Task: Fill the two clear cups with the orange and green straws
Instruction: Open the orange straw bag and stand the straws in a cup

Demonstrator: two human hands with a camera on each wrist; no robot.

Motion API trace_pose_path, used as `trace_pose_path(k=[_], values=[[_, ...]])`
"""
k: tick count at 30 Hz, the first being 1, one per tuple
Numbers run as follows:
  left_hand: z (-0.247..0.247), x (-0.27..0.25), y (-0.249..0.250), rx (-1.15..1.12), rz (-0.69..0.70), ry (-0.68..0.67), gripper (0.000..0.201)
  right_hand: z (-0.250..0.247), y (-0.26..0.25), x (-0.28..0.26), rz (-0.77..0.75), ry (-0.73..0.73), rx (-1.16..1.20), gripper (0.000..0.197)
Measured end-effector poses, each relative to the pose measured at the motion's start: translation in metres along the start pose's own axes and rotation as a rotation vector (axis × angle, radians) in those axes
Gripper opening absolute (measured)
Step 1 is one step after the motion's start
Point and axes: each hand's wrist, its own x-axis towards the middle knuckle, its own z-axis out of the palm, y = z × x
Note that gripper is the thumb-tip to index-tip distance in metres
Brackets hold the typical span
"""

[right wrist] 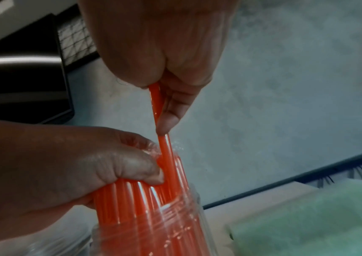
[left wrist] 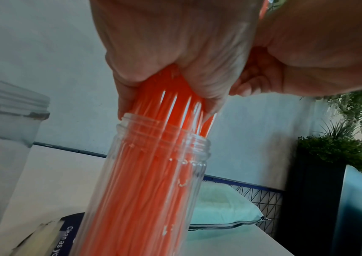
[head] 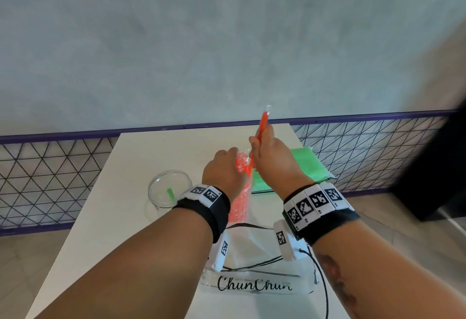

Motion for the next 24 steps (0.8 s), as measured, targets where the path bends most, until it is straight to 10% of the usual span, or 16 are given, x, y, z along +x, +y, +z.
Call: trace_pose_path(k=[9, 14, 24], values=[[0.002, -0.007, 0.007, -0.037, -0.06, -0.006, 0.04, 0.014, 0.028, 0.002, -0.039, -0.184, -0.189, 0.029], [0.006, -0.01, 0.004, -0.042, -0.061, 0.031, 0.05, -0.004, 0.003, 0.013, -0.41, 0.373, -0.029, 0.057], [0.0, -0.01, 0.009, -0.05, -0.097, -0.021, 0.052, 0.012, 0.017, 0.021, -0.307, 0.171, -0.161, 0.056]])
